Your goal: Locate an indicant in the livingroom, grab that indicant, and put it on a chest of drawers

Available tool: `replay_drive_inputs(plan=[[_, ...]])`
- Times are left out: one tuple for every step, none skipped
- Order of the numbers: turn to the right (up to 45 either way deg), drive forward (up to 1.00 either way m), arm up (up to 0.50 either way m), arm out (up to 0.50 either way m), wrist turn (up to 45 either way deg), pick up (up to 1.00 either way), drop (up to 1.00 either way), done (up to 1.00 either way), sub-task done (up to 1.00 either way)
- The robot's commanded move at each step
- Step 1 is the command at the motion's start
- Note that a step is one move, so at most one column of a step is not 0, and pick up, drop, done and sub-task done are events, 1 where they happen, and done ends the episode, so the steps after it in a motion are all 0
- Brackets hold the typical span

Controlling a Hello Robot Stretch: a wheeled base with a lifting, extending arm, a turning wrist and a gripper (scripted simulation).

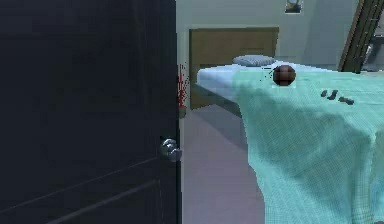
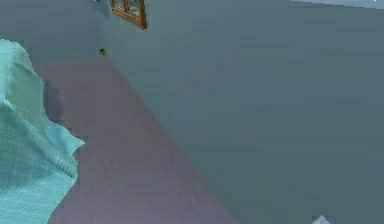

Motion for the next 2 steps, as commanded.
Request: replay_drive_inputs(plan=[[12.0, 0.0, 0.0, 0.0, 0.0, 0.0, 0.0, 0.0, 0.0], [0.0, 0.85, 0.0, 0.0, 0.0, 0.0, 0.0, 0.0, 0.0]])
